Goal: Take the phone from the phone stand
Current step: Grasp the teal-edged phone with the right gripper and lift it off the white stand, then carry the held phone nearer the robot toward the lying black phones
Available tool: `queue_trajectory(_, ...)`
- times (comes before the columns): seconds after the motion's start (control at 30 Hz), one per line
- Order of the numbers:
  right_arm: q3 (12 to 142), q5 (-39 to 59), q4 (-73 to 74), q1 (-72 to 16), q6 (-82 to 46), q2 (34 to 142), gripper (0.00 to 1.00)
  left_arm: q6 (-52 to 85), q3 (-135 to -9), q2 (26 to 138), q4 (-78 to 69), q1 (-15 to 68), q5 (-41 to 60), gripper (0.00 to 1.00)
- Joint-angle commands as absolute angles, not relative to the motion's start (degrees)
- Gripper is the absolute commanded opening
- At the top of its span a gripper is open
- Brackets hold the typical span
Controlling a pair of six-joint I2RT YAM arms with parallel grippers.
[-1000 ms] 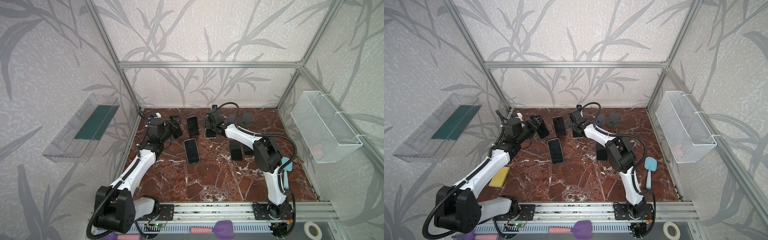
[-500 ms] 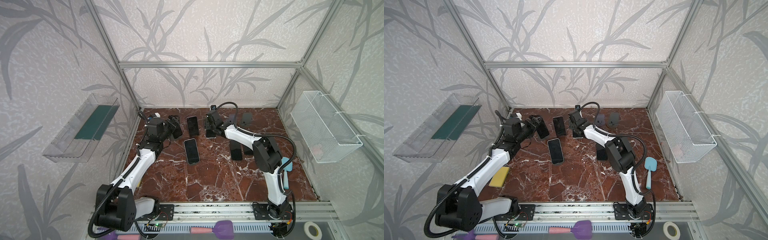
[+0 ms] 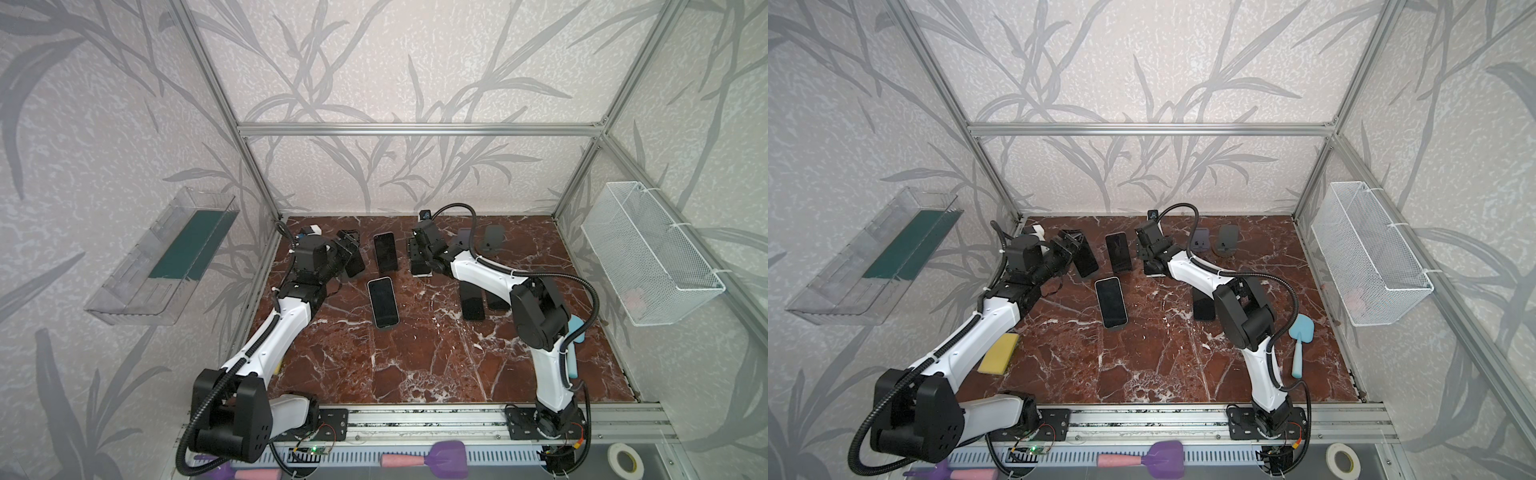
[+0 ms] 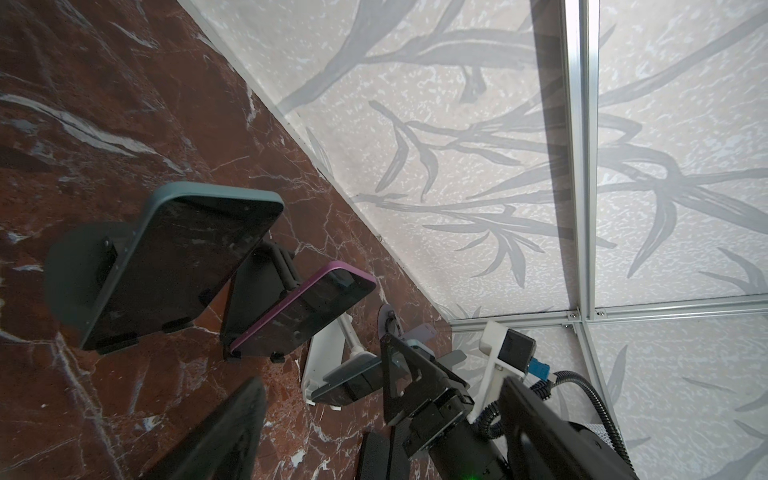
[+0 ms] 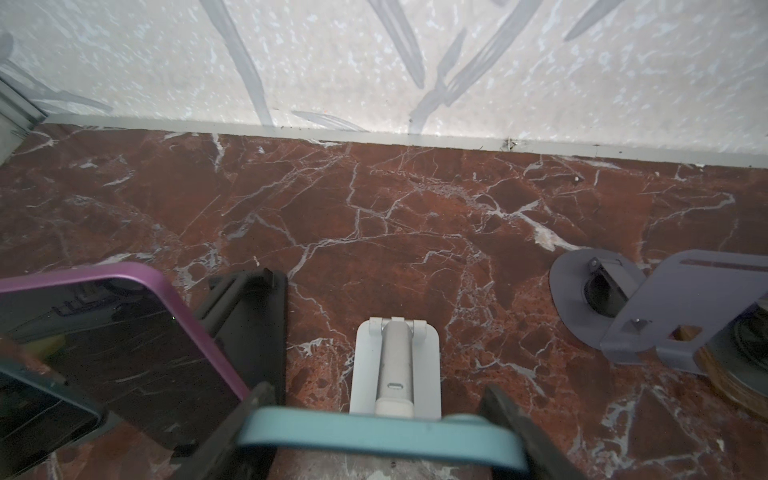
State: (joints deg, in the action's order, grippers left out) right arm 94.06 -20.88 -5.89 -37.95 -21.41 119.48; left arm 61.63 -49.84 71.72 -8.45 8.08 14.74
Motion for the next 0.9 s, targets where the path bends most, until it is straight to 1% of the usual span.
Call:
queue_trajectory(0.0,94.05,-21.09,-3.34,-38.35,-21.03,114.73,0.71,62.33,-50.63,71.98,-9.83,7.73,15.39,0.88)
queue_trajectory(0.2,92.62,-21.00,-2.62,-38.56,-20.88,112.33,0.71,62.24,-50.62,72.12,-9.92,7.73,15.56,0.88)
queue_trajectory(0.47,89.20,-21.18,-1.45,-38.86,-20.15,109.07,0.71,62.32,-51.50,73.48,-9.85,7.80,18.31,0.87)
queue_trajectory(0.87,76.76,-20.91,1.34,-38.84,-19.97,98.25,0.70,62.75,-52.07,74.60,-11.48,8.82,21.17,0.86)
